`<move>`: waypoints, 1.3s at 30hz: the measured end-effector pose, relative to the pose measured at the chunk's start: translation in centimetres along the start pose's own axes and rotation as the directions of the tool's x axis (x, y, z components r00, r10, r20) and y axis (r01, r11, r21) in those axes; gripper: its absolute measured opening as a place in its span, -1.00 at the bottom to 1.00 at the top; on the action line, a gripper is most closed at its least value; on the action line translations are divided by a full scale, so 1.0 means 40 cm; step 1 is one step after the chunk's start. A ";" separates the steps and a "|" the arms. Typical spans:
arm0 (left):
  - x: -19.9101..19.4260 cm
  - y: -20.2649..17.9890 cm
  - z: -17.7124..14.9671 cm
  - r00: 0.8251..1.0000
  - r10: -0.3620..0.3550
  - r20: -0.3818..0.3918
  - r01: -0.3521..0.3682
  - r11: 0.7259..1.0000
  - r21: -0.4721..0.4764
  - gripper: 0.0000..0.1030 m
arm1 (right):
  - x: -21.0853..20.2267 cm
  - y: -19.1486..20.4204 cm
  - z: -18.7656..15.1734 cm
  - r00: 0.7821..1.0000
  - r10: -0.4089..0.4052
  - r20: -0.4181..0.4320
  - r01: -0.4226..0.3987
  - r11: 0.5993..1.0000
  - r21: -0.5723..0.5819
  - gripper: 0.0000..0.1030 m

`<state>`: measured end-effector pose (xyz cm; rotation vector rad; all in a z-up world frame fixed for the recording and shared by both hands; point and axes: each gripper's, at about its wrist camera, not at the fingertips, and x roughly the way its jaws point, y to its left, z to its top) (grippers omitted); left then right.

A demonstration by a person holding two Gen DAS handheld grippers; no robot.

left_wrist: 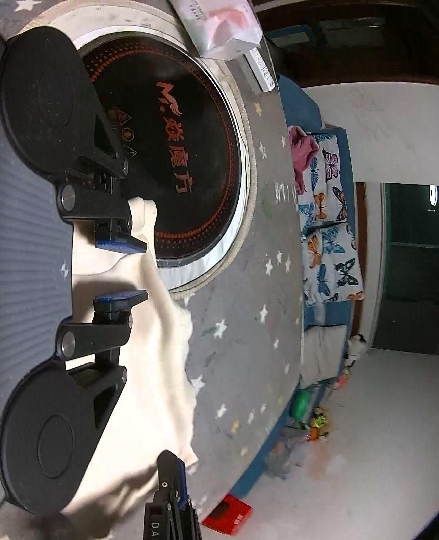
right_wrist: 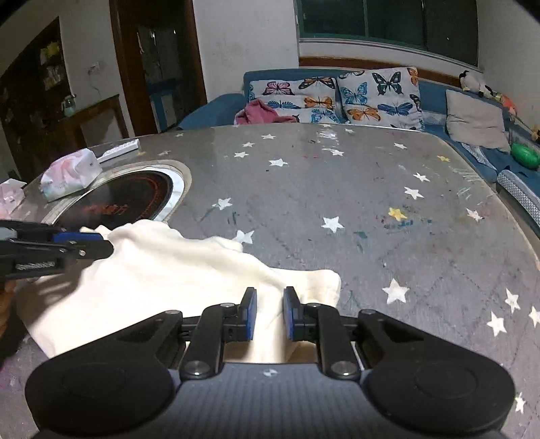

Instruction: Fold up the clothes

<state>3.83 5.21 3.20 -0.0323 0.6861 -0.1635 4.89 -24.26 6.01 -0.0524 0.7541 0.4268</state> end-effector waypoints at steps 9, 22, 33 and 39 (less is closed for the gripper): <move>-0.120 -0.074 -0.033 0.994 -0.096 0.059 0.091 0.993 0.079 -0.50 | -0.085 0.060 -0.014 0.998 0.062 0.012 -0.061 0.995 -0.082 -0.70; -0.176 -0.095 -0.156 0.994 -0.101 0.043 0.095 0.989 0.117 -0.47 | -0.136 0.069 -0.114 0.997 0.067 -0.033 -0.070 0.993 -0.091 -0.70; -0.215 -0.055 -0.186 0.998 -0.051 0.037 0.049 0.998 0.047 -0.47 | -0.139 0.182 -0.100 0.992 0.122 -0.015 -0.123 0.968 -0.218 -0.65; -0.242 -0.040 -0.165 0.997 -0.059 0.054 0.058 0.998 0.019 -0.46 | -0.109 0.250 -0.104 0.987 0.158 -0.041 -0.163 0.944 -0.285 -0.63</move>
